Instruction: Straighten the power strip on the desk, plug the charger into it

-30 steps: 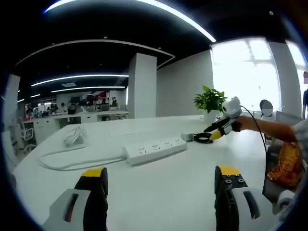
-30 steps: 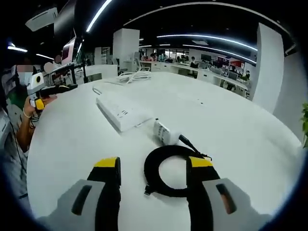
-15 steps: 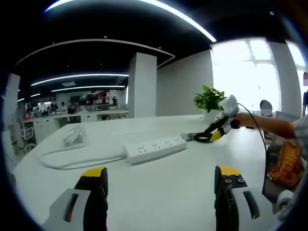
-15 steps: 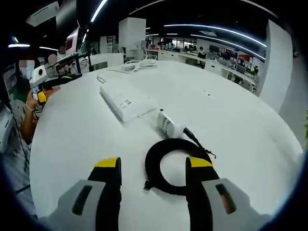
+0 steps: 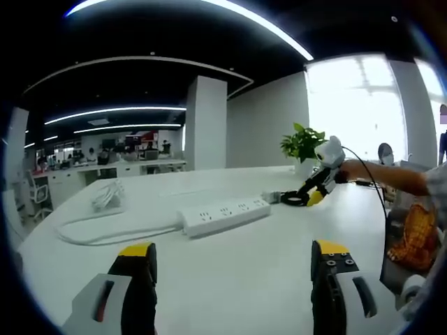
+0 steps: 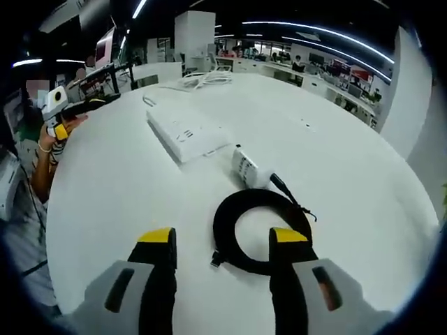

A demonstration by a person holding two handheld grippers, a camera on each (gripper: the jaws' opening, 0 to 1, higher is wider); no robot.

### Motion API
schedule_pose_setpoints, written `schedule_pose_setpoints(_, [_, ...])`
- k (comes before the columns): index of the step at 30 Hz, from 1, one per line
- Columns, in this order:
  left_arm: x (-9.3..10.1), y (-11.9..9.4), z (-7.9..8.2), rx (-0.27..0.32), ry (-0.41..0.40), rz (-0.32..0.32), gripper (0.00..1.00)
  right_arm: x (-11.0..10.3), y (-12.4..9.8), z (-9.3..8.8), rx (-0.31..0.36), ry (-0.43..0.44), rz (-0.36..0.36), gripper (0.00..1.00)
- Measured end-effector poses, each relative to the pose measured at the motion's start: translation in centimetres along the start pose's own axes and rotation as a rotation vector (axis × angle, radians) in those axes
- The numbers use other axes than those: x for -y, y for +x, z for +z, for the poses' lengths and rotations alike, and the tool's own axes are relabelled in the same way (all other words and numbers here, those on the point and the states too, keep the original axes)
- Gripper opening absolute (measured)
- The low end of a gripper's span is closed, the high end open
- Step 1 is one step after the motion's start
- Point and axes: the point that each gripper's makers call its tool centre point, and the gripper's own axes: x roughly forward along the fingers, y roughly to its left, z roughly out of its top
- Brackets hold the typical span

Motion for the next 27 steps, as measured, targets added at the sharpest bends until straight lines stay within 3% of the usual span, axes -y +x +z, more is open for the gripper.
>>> schedule_pose_setpoints(18, [0.4,0.2,0.3,0.001,0.006,-0.010,0.93,-0.2,0.4,-0.4,-0.061,0.006,0.014,0.32])
schedule_pose_setpoints(27, [0.4,0.2,0.2,0.002,-0.003,-0.009,0.92,-0.3,1.1,-0.8,-0.127,-0.059,0.037,0.26])
